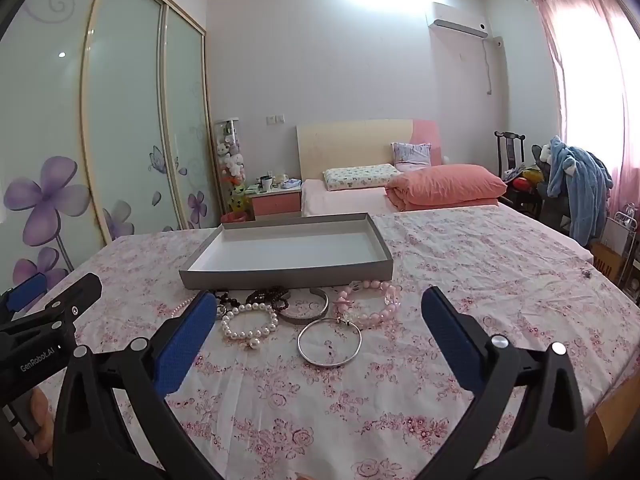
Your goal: Organize jewelry
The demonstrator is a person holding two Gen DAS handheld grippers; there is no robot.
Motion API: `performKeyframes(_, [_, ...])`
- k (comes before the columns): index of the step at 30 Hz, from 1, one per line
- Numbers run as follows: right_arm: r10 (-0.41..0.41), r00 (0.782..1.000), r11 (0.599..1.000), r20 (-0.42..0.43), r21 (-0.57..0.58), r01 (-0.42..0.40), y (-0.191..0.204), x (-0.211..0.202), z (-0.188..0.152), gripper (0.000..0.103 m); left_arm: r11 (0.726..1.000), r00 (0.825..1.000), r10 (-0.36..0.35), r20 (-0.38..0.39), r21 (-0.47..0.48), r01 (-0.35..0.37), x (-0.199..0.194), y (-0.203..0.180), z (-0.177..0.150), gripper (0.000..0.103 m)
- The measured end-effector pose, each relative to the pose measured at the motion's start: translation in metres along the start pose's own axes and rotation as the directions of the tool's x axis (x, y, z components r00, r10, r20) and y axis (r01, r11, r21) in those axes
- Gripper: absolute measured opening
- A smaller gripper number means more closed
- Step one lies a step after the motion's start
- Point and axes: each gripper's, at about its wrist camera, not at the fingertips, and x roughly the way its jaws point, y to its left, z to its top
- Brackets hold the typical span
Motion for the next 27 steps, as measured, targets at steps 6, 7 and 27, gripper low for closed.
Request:
performKeyframes(6, [0.0, 1.0, 1.0, -0.001, 0.0, 0.0, 0.0, -0.0001, 0.0, 0.101, 1.0, 1.0, 0.001, 0.001, 0.0, -0.001, -0.0017, -0.0001, -0.0002, 0.099])
performKeyframes(7, [-0.001, 1.0, 1.0, 0.0, 0.001, 0.001, -0.0001, -0.0003, 0.0, 0.101, 1.0, 1.0, 0.0, 0.002, 0.0, 0.0, -0.0026, -0.0002, -0.0003, 0.099])
performKeyframes(27, [0.001, 1.0, 1.0, -0.005, 0.002, -0.001, -0.0013, -0.0006, 0.0003, 0.101, 1.0, 1.0, 0.0, -0.012, -0.001, 0.0, 0.0006, 0.0001, 0.0, 0.099])
